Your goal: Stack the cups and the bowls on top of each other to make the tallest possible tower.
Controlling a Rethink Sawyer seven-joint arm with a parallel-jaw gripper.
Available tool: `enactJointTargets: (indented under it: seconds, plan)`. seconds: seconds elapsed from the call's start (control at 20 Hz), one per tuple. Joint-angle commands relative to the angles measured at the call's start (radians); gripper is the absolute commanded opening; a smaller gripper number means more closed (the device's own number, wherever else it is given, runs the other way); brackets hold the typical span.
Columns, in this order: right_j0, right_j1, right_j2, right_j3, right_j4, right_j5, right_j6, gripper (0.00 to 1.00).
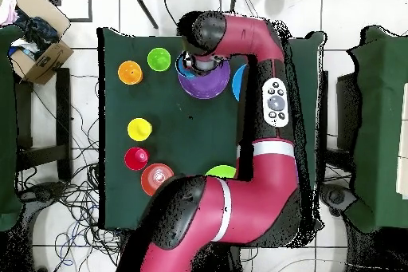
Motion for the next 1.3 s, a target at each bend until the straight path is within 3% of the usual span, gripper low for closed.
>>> enactJointTargets:
  seconds: [0.05, 0.65, 1.05, 1.3]
  plan:
    - [0.011, -0.014, 0.036, -0.034, -0.067, 0.061, -0.253, 0.00]
    - [0.008, 0.061, 0.053, -0.119, -0.078, 0.072, -0.294, 0.00]
    - [-0.009, 0.037, 0.030, -0.040, -0.064, 0.020, -0.279, 0.00]
    - [-0.013, 0.064, 0.035, -0.065, -0.073, 0.021, -0.294, 0.00]
